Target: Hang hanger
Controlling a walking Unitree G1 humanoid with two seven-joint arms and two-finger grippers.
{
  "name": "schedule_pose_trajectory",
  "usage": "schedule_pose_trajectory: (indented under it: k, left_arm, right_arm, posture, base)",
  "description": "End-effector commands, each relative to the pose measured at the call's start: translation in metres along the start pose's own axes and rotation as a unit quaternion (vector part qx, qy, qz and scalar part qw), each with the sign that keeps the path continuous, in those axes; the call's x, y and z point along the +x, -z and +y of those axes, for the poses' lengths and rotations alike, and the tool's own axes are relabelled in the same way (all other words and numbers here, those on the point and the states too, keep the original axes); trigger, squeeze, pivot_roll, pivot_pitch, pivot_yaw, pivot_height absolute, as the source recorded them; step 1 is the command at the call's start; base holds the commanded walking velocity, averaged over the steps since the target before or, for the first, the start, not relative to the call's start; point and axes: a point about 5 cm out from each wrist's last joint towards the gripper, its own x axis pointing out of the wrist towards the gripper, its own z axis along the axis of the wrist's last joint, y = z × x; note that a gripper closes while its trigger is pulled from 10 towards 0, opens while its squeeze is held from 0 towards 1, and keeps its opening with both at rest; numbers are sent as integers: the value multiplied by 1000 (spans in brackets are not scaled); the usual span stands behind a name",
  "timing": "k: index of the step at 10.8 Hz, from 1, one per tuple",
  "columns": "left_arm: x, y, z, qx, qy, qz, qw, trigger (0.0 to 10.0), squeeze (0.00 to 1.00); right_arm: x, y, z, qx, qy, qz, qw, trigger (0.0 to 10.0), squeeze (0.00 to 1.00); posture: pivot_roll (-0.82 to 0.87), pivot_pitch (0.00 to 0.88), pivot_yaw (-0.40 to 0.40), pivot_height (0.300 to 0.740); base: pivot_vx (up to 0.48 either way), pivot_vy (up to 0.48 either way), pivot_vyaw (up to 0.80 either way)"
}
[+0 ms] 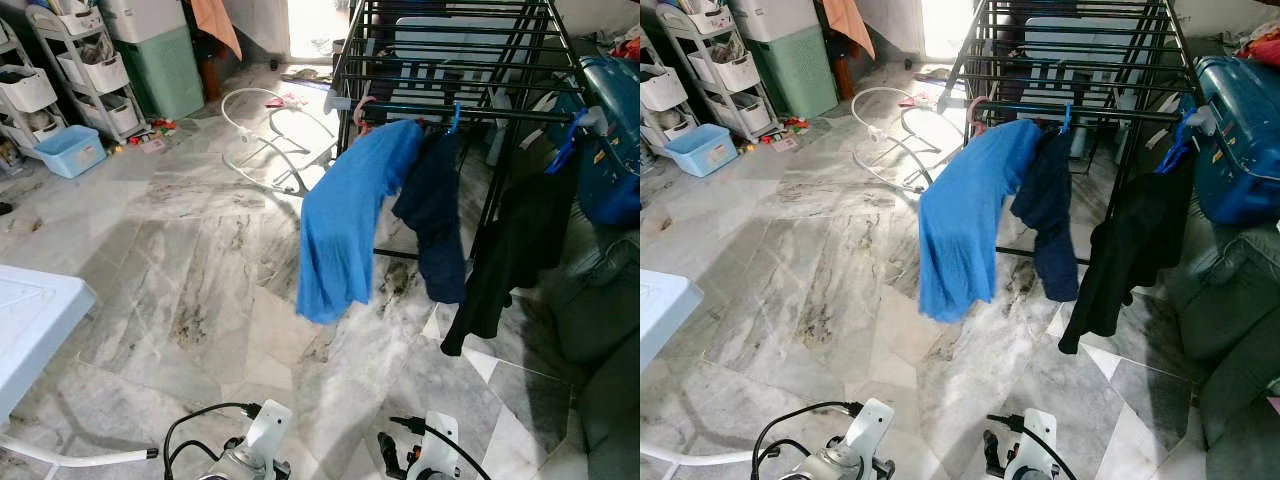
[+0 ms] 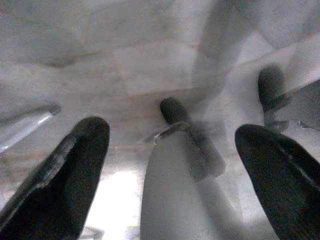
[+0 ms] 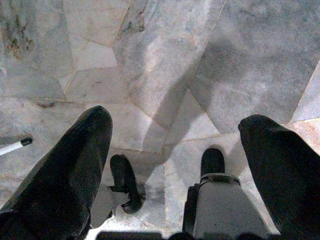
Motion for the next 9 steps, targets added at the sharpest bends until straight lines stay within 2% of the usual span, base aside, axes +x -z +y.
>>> schedule_pose_trajectory:
  k: [1,2,4,5,6,7,9]
  left_arm:
    - [-17,-99,7,22,44,-181,982,10000,0]
    - [-16,-94,3,30,57,-176,982,10000,0]
    - [-16,-92,4,30,55,-174,983,10000,0]
    - [-16,-91,4,29,61,-179,982,10000,0]
    - [-18,-96,7,45,48,-199,978,10000,0]
    - [-28,-122,14,41,40,-263,963,10000,0]
    - [-43,-153,24,37,40,-312,949,10000,0]
  right_arm:
    - [-5,-11,-50,26,112,-38,993,10000,0]
    - [-5,-16,-46,-17,97,-63,993,10000,0]
    - [-5,-14,-46,-37,92,-60,993,10000,0]
    - [-7,-12,-48,-31,95,-62,993,10000,0]
    - [-7,-16,-49,-45,87,-79,992,10000,0]
    - [-6,-40,-49,-76,65,-132,986,10000,0]
    - [-8,-86,-50,-124,49,-224,966,10000,0]
  posture:
    - [-137,0,40,740]
    - [-141,0,40,740]
    - [-142,0,33,740]
    - [-137,0,20,740]
    - [-135,0,13,740]
    - [-120,0,-18,740]
    - [-104,0,-48,740]
  base:
    - [0,0,0]
    - [0,0,0]
    - [0,0,0]
    - [0,0,0]
    - [0,0,0]
    - [0,0,0]
    - [0,0,0]
